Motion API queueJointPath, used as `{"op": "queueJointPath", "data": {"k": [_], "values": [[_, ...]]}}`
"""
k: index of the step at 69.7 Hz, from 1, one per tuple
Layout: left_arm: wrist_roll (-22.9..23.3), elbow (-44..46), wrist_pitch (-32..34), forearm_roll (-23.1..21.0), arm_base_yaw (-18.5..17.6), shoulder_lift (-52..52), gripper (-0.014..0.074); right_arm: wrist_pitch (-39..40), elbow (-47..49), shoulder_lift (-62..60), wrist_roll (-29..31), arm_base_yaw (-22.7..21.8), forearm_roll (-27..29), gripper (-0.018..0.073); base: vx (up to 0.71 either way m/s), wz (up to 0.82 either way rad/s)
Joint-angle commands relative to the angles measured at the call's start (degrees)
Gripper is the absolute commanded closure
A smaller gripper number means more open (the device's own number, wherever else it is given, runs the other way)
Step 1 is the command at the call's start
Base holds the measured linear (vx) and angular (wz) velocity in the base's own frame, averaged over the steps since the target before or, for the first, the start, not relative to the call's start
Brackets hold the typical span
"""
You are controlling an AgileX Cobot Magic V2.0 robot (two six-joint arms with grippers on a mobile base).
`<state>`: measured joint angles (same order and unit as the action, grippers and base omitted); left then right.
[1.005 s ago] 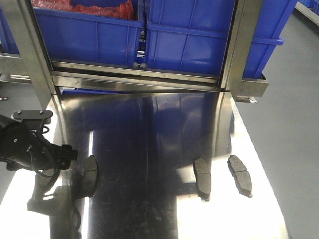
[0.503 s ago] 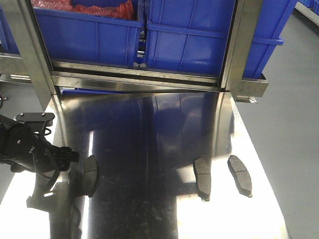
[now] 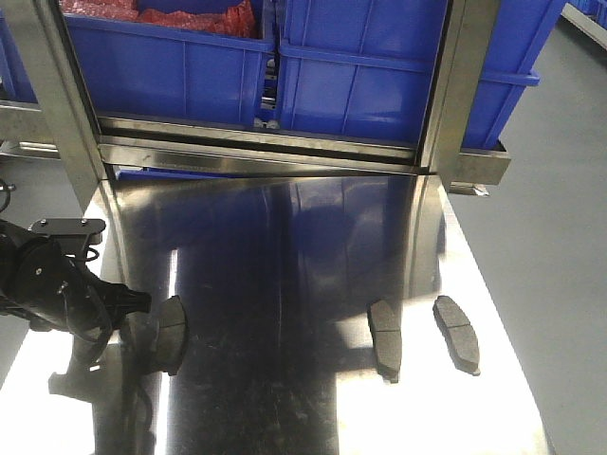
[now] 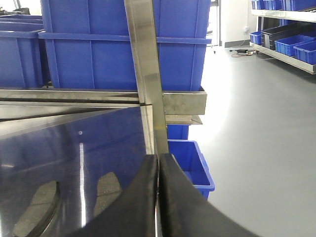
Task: Move and align brake pads A on conveyor
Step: 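Lower the left gripper onto the nearest brake pad and close it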
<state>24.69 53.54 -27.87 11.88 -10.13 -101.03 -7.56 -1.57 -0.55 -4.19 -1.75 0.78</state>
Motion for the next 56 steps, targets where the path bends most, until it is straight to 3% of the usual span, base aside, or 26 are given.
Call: {"op": "queueJointPath", "data": {"k": [1,27,56], "values": [[0.5,1.47,0.73,0.16,-0.51,2.41,0.0263,4.23,-1.21,-0.95,0.61,-0.39,-0.09,0.0568,0.0,0.0],[0.5,1.47,-0.67,0.22,-0.51,2.41,0.0475,4.23,-1.21,-0.95,0.61,-0.39,-0.09,0.0568,0.0,0.0],[0.57,1.47,0.16,0.27,-0.51,8.86,0.0464,4.23,-1.21,-0.95,0.61,-0.39,-0.09,0.0568,0.0,0.0]]}}
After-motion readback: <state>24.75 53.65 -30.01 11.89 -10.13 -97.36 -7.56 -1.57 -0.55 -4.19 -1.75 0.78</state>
